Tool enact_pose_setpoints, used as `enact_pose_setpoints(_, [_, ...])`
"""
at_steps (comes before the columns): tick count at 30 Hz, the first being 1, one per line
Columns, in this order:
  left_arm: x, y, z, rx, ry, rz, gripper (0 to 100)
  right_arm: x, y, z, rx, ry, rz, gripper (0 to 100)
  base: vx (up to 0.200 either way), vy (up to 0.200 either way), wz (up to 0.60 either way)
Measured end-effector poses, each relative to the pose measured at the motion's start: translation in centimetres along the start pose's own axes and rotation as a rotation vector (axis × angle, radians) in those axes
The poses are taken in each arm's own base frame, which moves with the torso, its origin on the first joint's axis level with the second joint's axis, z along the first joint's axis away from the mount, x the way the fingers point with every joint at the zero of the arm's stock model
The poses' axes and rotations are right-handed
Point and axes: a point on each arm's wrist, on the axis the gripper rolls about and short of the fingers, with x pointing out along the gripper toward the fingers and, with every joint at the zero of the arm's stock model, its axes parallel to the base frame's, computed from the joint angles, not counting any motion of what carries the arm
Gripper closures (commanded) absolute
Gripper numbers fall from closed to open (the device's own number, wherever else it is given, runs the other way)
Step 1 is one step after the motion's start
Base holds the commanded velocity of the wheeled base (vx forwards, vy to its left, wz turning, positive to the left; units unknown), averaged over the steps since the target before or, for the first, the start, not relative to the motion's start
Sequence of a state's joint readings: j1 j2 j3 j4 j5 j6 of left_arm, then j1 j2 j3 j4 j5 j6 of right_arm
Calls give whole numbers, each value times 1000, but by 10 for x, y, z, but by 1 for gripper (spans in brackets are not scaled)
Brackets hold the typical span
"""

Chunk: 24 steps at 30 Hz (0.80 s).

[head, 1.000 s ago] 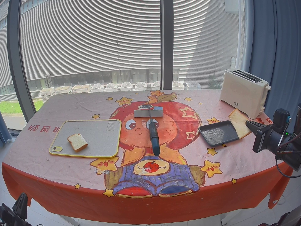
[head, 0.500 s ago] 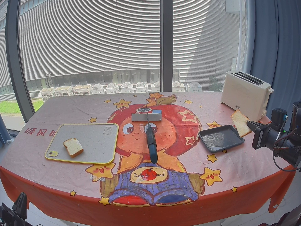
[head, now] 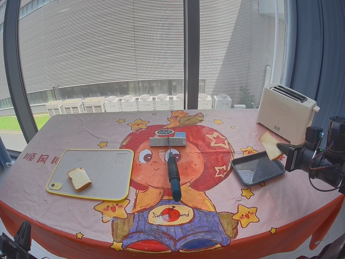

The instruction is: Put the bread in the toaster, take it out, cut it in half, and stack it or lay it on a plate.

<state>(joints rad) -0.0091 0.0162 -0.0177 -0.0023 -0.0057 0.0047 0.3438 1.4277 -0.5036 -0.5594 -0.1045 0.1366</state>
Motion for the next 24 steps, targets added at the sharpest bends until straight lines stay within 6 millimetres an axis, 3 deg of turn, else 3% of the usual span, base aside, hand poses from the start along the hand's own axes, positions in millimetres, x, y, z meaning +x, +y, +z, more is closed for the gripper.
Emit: enact_pose_setpoints(24, [0,0,0,-1,0,-2,100,37,-5,-33,-6,180,-6,100,0,0,0])
